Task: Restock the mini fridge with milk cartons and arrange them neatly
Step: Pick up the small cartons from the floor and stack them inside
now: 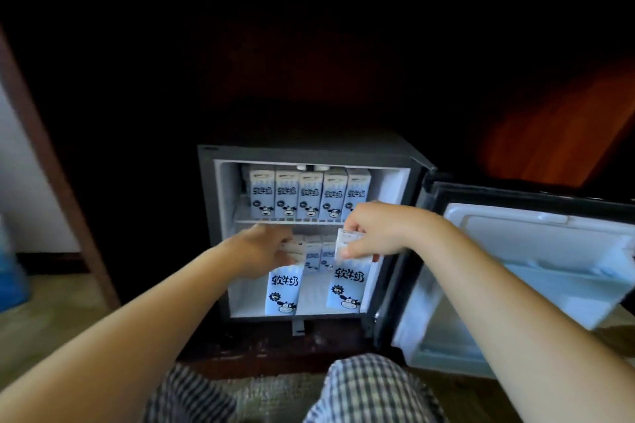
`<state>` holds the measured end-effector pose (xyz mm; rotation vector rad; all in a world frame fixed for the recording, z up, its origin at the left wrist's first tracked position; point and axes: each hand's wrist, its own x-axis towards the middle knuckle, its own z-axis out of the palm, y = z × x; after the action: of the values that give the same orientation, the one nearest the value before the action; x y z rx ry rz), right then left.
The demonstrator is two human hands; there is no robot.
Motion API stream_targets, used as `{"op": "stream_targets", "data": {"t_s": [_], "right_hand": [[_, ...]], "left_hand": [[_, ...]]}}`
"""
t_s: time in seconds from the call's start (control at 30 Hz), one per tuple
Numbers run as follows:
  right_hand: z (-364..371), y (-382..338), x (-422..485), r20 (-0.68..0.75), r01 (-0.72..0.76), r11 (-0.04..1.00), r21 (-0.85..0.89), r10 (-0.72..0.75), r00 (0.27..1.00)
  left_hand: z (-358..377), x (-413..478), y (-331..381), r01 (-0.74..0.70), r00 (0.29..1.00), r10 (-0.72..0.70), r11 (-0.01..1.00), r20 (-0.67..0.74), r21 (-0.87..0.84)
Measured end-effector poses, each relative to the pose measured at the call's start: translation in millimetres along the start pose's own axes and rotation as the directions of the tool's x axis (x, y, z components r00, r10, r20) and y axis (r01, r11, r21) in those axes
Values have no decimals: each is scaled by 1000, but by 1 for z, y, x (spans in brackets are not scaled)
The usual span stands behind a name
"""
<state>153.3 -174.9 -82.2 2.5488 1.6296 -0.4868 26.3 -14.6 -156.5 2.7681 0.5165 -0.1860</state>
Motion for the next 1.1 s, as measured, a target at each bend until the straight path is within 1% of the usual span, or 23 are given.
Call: {"op": "stream_targets", "data": {"t_s": [0.07,0.17,0.23,0.37,0.47,0.57,0.7,0.9,1.0,1.1], "right_hand": [[9,-11,21,32,-1,1000,19,1,999],[27,-23,51,68,-6,997,72,1,998],[42,-29,69,74,-8,998,69,3,997],[75,-32,103,5,-27,997,69,27,1000],[100,-26,128,-26,-55,994,91,58,998],[119,-18,149,-46,-90,990,111,96,994],[135,-4,171,-18,-109,988,113,112,994],[160,18,207,36,-123,992,30,122,992],[168,24,220,43,-118,993,22,117,992],[175,28,231,42,-118,993,16,118,992]], "left_hand": [[9,0,-16,39,999,-39,997,2,-59],[25,0,-32,90,993,-98,987,-61,-130],[37,3,-39,110,991,-119,983,-57,-149],[59,21,-58,213,969,-234,956,-83,-203],[73,44,-72,250,959,-270,950,-88,-189],[86,66,-78,231,970,-240,961,-43,-150],[104,92,-83,193,980,-191,981,51,-33],[120,125,-95,203,978,-202,979,60,-6],[126,135,-104,214,975,-213,977,70,-11],[129,141,-113,191,978,-190,982,84,-1]]}}
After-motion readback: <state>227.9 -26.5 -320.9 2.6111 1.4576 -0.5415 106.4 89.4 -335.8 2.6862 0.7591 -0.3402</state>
